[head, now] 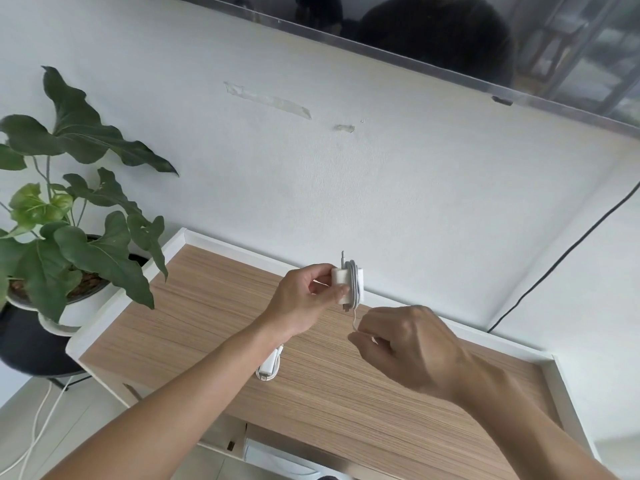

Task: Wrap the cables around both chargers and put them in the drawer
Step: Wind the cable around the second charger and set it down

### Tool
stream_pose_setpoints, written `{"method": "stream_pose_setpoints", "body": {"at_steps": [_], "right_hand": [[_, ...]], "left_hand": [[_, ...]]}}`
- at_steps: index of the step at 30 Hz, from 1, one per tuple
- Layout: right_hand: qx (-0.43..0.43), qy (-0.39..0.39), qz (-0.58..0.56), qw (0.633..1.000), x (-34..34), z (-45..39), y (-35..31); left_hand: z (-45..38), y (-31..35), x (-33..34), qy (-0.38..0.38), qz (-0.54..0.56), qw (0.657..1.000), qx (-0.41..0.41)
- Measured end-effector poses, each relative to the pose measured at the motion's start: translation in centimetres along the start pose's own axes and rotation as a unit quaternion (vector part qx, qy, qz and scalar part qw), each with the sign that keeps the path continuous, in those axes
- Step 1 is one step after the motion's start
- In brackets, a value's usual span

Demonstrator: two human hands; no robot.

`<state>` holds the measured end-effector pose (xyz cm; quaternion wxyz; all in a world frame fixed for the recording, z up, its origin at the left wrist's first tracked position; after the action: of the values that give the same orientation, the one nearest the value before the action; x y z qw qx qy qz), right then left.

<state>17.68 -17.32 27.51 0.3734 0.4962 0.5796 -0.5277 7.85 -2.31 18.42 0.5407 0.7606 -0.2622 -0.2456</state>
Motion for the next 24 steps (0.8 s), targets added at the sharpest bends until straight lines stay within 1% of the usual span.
{"method": "stream_pose_setpoints", "body": {"at_steps": [3,9,14,19,24], "right_hand": [[0.012,-0.023,-0.019,0.999,-1.4,-0.6,-0.5],[0.023,-0.033,-0.046,0.998,-3.3,-2.5,0.0],[0.082,-0.055,-0.067,0.993,-3.4,-3.8,1.9],[0.140,-0.085,-0.122,0.979,-3.5,-4.6,2.8],[0.184,-0.088,-0.154,0.967,-3.5,-5.1,4.4]], "left_hand": [[0.2,-0.1,0.1,-0.031,-0.054,0.998,0.009],[0.5,0.3,0.9,-0.096,-0.088,0.991,0.021],[0.7,0.8,1.4,-0.135,-0.085,0.987,0.036],[0.8,1.1,1.6,-0.160,-0.077,0.983,0.053],[1.1,1.5,1.5,-0.181,-0.062,0.979,0.074]]}}
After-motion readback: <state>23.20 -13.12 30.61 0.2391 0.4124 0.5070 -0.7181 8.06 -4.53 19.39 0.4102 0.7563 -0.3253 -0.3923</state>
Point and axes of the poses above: each hand's wrist, its own z-axis away from the middle knuckle, its own x-axis out of the palm, y = z × x, the point moved 4 cm from there along -z, towards the middle knuckle, and after that the axes turned 15 degrees about x, right-handed, at the moved point
